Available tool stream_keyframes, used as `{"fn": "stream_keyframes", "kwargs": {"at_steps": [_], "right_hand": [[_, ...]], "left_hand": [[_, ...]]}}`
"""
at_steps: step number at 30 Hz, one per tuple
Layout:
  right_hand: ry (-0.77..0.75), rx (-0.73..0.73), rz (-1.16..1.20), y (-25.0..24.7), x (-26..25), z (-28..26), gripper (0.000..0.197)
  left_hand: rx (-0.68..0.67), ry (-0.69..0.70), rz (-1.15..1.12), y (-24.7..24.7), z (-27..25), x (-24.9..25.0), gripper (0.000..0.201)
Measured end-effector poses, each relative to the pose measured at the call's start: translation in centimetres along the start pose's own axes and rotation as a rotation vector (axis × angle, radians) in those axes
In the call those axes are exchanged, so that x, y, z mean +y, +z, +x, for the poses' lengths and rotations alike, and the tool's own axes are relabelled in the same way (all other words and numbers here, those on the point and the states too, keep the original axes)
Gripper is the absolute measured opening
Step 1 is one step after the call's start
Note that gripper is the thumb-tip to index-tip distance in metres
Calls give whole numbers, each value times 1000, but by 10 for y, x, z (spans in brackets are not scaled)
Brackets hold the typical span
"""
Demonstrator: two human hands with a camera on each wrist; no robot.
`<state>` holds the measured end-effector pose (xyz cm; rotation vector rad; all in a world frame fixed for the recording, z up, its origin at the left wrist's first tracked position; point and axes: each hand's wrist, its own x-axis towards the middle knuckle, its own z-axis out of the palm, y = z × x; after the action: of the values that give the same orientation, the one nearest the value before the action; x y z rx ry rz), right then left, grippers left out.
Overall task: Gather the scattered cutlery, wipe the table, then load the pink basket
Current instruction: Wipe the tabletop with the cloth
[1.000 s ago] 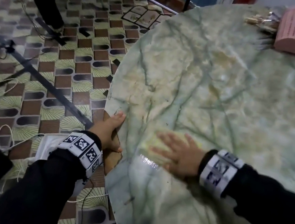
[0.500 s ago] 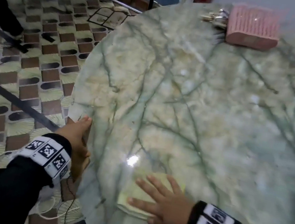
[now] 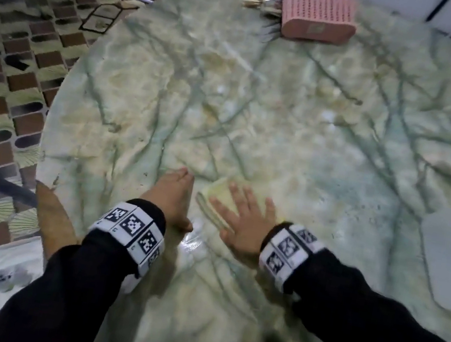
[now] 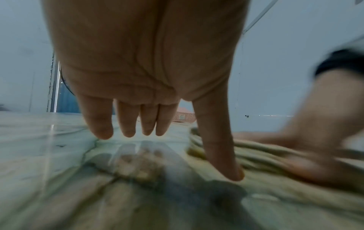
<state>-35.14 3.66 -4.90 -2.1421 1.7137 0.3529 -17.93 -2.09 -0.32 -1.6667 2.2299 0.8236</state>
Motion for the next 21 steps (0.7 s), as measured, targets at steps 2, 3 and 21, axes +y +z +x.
{"fn": "stream_keyframes", "kwargs": {"at_steps": [2, 3, 21], "right_hand": [[-44, -59, 27, 14, -6, -64, 75], [-79, -73, 2, 21, 5, -87, 77], [-230, 94, -33, 10, -30, -39, 57]], "left_hand": [[8, 31, 1, 0, 2, 3, 110], [16, 35, -3, 0, 2, 5, 112], [-85, -50, -52, -4, -7, -15, 111]]}}
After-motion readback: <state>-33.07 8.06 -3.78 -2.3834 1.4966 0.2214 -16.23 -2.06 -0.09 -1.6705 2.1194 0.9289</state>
